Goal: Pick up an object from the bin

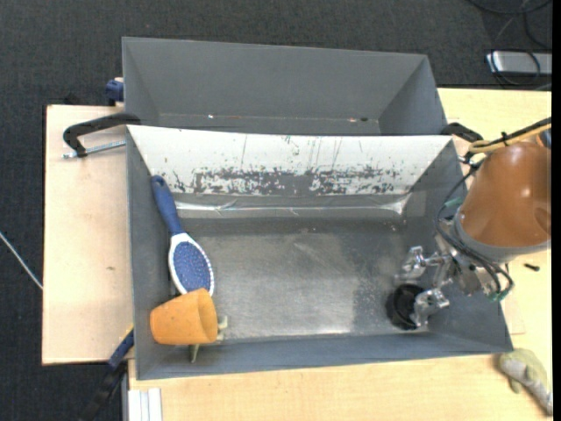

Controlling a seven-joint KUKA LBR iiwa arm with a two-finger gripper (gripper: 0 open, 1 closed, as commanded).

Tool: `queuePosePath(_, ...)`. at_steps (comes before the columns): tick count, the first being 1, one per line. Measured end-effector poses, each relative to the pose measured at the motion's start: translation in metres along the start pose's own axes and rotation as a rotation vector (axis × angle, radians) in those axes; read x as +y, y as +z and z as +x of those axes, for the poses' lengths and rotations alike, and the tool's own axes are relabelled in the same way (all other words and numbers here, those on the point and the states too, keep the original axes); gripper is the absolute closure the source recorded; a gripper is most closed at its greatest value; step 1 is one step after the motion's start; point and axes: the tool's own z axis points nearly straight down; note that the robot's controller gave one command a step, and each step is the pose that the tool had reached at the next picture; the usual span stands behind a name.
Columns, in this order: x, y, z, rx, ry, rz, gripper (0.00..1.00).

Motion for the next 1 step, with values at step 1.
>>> queuePosePath(1, -0.0044, -0.1126, -0.0348, -0.025, -0.534, 0.02, 1.0)
